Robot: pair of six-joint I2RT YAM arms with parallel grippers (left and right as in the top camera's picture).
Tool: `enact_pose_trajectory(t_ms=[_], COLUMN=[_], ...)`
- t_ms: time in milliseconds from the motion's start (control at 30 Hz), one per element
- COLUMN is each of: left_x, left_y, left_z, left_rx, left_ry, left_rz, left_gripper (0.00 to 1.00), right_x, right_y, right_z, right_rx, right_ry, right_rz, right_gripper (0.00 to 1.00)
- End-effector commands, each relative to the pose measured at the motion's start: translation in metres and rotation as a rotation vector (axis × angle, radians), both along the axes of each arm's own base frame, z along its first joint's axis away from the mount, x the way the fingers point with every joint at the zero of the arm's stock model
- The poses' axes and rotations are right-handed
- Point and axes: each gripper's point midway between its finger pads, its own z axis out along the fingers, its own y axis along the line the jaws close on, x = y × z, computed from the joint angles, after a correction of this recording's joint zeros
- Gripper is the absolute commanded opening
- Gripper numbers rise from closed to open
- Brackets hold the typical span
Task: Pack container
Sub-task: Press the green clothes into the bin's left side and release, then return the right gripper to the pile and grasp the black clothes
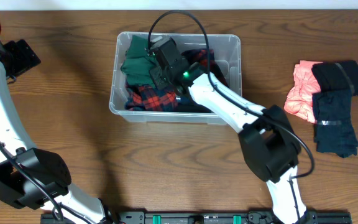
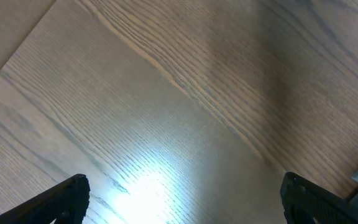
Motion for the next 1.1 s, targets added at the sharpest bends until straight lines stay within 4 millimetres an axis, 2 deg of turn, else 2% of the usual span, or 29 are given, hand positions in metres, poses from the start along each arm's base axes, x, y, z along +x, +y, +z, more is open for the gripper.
enact_pose_trajectory(t_ms=[0, 100, 233, 367, 433, 467, 500, 533, 567, 600, 700, 833, 933, 1067], left_x=[-0.001, -0.001, -0.001, -0.001, -0.001, -0.001, -0.001, -0.001, -0.001, -0.001, -0.001, -0.001, -0.001, -0.001], left_y=[0.002, 0.002, 0.002, 0.002, 0.002, 0.002, 0.002, 0.002, 0.002, 0.002, 0.002, 0.002, 0.002, 0.002], left_z=[0.007, 0.007, 0.007, 0.007, 0.007, 0.007, 0.007, 0.007, 0.007, 0.007, 0.007, 0.007, 0.007, 0.007], left_rx=[0.007, 0.007, 0.007, 0.007, 0.007, 0.007, 0.007, 0.007, 0.007, 0.007, 0.007, 0.007, 0.007, 0.007], left_ry=[-0.019, -0.019, -0.019, -0.019, -0.019, -0.019, -0.019, -0.019, -0.019, -0.019, -0.019, -0.019, -0.019, -0.019], left_rz=[0.016, 0.016, 0.016, 0.016, 0.016, 0.016, 0.016, 0.016, 0.016, 0.016, 0.017, 0.016, 0.016, 0.017], left_gripper=[0.98, 0.98, 0.98, 0.98, 0.98, 0.98, 0.98, 0.98, 0.98, 0.98, 0.98, 0.98, 0.98, 0.98], right_x=[-0.014, -0.012, -0.002, 0.008, 0.011, 0.011, 0.012, 0.012, 0.010, 0.009, 0.003, -0.010, -0.020, -0.035], right_y=[0.008, 0.005, -0.003, -0.015, -0.024, -0.030, -0.036, -0.043, -0.052, -0.060, -0.091, -0.144, -0.206, -0.298], right_z=[-0.039, -0.040, -0.017, 0.031, 0.062, 0.080, 0.095, 0.108, 0.125, 0.137, 0.173, 0.199, 0.205, 0.194], right_rx=[-0.021, -0.022, 0.007, 0.060, 0.091, 0.107, 0.120, 0.131, 0.143, 0.150, 0.165, 0.141, 0.142, 0.163], right_ry=[0.094, 0.097, 0.064, 0.001, -0.038, -0.059, -0.076, -0.090, -0.106, -0.114, -0.140, -0.124, -0.052, 0.085], right_rz=[0.000, -0.009, -0.029, -0.052, -0.067, -0.075, -0.084, -0.093, -0.103, -0.113, -0.153, -0.227, -0.388, -0.685], right_gripper=[0.01, 0.01, 0.01, 0.01, 0.09, 0.23, 0.55, 0.81, 0.99, 0.99, 0.99, 0.99, 0.99, 0.98])
